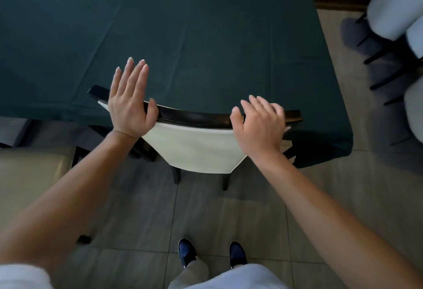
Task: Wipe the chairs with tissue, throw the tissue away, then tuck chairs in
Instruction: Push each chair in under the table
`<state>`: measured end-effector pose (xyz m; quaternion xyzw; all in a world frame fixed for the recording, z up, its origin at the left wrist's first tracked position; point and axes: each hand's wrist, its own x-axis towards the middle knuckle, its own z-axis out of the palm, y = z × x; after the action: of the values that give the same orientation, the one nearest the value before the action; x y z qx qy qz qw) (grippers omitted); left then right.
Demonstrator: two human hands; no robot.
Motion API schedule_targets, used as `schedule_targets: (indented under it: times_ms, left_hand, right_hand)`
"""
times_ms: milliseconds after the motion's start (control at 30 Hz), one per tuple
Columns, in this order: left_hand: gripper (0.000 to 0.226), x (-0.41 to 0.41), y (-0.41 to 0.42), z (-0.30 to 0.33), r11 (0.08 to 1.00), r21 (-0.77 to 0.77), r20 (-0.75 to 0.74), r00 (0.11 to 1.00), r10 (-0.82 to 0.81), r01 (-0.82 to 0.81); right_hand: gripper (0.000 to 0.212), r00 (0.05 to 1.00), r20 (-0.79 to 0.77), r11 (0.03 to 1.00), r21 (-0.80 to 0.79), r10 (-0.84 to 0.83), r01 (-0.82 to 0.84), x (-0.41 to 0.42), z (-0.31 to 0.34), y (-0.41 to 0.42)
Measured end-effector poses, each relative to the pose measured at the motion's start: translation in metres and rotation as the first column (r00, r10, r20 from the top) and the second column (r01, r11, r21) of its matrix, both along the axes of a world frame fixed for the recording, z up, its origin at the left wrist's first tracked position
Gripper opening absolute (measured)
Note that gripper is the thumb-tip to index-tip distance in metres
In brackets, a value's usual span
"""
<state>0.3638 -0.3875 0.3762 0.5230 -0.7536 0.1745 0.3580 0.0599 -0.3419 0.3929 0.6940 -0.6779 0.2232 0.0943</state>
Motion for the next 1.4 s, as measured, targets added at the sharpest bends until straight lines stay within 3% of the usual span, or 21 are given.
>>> schedule_targets:
  times_ms: [100, 267, 467, 633, 867, 1233, 1400]
  left_hand:
    - [0.063, 0.03, -0.027, 0.005, 0.999, 0.032, 0.008, 1.0, -0.023, 0.023]
    - [0.06, 0.061, -0.02, -0.007, 0.994, 0.087, -0.028, 0.998, -0.062, 0.064]
    - [0.062, 0.039, -0.028, -0.005, 0.996, 0.093, -0.053, 0.999, 0.005, 0.0]
    - [0.06, -0.035, -0.022, -0.006, 0.993, 0.114, -0.029, 0.999, 0.016, -0.013]
    - [0.052, -0.026, -0.024, -0.009, 0.995, 0.099, 0.06, 0.998, 0.012, -0.018]
    - [0.047, -0.033, -0.019, -0.012, 0.98, 0.104, 0.139, 0.978, 0.153, -0.168]
    - [0.045, -0.035, -0.014, -0.004, 0.952, 0.195, 0.204, 0.96, 0.194, -0.234]
  right_hand:
    - [0.051, 1.0, -0.025, 1.0, 0.008, -0.001, 0.001, 0.032, 0.0, -0.014]
    - [0.031, 0.999, -0.01, 0.971, -0.233, 0.052, -0.053, 0.06, -0.021, -0.004]
    - [0.035, 0.993, -0.027, 0.941, -0.316, 0.118, -0.12, 0.033, -0.017, -0.038]
    - [0.048, 0.997, -0.061, 0.967, -0.245, 0.048, -0.062, -0.038, -0.019, -0.062]
    - [0.05, 0.999, -0.04, 0.974, -0.226, 0.011, -0.02, -0.031, -0.024, -0.058]
    - [0.045, 0.997, 0.001, 0.966, -0.25, 0.076, -0.074, -0.033, -0.023, -0.058]
    - [0.044, 0.993, 0.024, 0.975, -0.195, 0.113, -0.106, -0.035, -0.019, -0.055]
